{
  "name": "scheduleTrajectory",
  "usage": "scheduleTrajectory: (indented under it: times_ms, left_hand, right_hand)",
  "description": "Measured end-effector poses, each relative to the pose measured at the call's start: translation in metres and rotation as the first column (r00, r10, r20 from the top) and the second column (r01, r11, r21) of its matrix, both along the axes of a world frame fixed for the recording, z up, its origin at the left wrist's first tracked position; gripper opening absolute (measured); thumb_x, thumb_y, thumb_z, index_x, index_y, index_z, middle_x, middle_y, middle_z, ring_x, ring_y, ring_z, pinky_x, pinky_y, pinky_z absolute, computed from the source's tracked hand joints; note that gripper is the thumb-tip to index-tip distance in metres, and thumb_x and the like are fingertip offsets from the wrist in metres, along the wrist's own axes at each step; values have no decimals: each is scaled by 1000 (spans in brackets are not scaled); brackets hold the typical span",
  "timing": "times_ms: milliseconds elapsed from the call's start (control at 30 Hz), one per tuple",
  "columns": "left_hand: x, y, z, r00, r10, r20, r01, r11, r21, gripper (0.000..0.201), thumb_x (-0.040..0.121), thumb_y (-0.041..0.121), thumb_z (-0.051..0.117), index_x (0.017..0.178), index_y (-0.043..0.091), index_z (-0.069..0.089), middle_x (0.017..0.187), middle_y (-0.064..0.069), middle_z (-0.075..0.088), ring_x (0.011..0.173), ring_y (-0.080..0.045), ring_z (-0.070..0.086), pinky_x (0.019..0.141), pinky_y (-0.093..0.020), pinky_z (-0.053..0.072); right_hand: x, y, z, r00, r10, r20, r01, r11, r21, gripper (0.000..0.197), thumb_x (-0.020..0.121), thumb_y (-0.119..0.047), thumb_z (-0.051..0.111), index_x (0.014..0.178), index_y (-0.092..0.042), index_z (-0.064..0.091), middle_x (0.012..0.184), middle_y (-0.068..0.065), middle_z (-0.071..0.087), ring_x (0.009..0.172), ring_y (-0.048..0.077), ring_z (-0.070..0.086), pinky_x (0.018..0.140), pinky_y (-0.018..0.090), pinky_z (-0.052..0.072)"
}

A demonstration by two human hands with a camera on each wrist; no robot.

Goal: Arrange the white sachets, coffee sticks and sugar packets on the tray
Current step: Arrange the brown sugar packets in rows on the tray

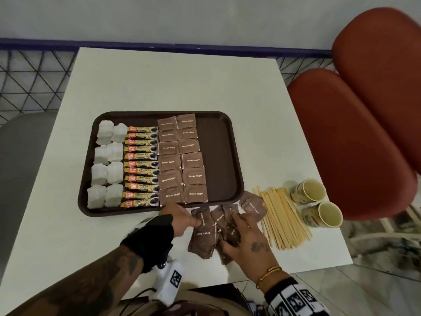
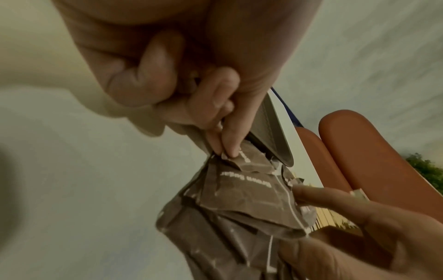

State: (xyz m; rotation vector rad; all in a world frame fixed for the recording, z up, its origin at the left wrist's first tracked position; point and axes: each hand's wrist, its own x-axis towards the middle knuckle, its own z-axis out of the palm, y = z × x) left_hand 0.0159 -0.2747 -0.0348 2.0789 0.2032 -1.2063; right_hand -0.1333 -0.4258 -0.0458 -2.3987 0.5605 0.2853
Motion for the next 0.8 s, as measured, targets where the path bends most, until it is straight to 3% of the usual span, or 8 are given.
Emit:
scheduleTrajectory:
  times_ms: [167, 233, 400, 467, 533, 633, 733, 800]
  left_hand:
    - [5, 22, 3, 999, -20, -28, 19, 999, -29, 17, 65, 23, 80, 70, 10, 70, 52, 0, 57, 47, -15, 51, 44, -18, 33]
    - [7, 33, 5, 1000, -14, -25, 12, 998, -66, 10, 70, 18, 75, 68, 12, 66, 56, 2, 62, 48, -13, 57, 43, -16, 33]
    - [12, 54, 21, 994, 56, -90, -75, 970, -229, 10, 84, 4, 61, 76, 6, 57, 74, -10, 71, 69, -20, 69, 59, -29, 53]
    - [13, 58, 25, 973, 143, -180, -199, 916, -348, 3, 87, -1, 54, 86, -3, 56, 93, -15, 74, 81, -29, 72, 67, -41, 59]
    - [13, 60, 30, 930, 196, -311, -329, 821, -467, 19, 85, -3, 50, 102, -8, 56, 109, -21, 71, 95, -40, 71, 72, -48, 59]
    - [15, 57, 32, 898, 239, -370, -417, 731, -541, 31, 83, -9, 41, 109, -5, 56, 106, -27, 69, 92, -36, 71, 75, -50, 59]
    - [17, 51, 33, 899, 284, -334, -432, 705, -563, 30, 78, -16, 43, 96, 4, 55, 85, -17, 60, 70, -20, 59, 76, -43, 56]
    - [18, 48, 31, 902, 294, -316, -428, 703, -568, 45, 73, -18, 48, 103, 14, 55, 88, -12, 52, 72, -19, 52, 75, -43, 54]
  right_hand:
    - [3, 11, -2, 997, 75, 0, -75, 997, -21, 62, 83, -42, 69, 138, -22, 46, 135, -7, 42, 111, 13, 56, 98, 19, 46]
    - [5, 15, -3, 996, 84, 8, -84, 996, -37, 59, 83, -40, 68, 136, -21, 48, 131, -7, 45, 109, 13, 57, 95, 19, 47]
    - [10, 14, -4, 994, 99, 42, -93, 989, -114, 46, 81, -28, 68, 125, -20, 57, 118, -2, 57, 95, 17, 62, 82, 23, 52]
    - [10, 11, -3, 995, 95, 35, -90, 988, -123, 44, 82, -21, 68, 125, -19, 59, 115, 0, 61, 95, 19, 63, 81, 22, 51]
    - [11, 7, 0, 995, 80, 66, -73, 991, -113, 39, 82, -17, 68, 121, -18, 64, 106, 1, 66, 88, 17, 64, 75, 14, 45]
    - [14, -3, 9, 994, 6, 109, 0, 998, -55, 21, 82, -13, 69, 103, -15, 71, 81, -3, 67, 67, 6, 59, 61, 4, 41]
    - [14, -15, 16, 992, -55, 118, 52, 998, 28, 17, 82, -12, 70, 99, -15, 73, 75, -12, 65, 65, 6, 65, 59, 19, 57]
    - [15, -19, 23, 983, -95, 157, 78, 991, 111, 20, 80, -12, 71, 98, -21, 73, 76, -18, 65, 73, 9, 66, 61, 28, 60]
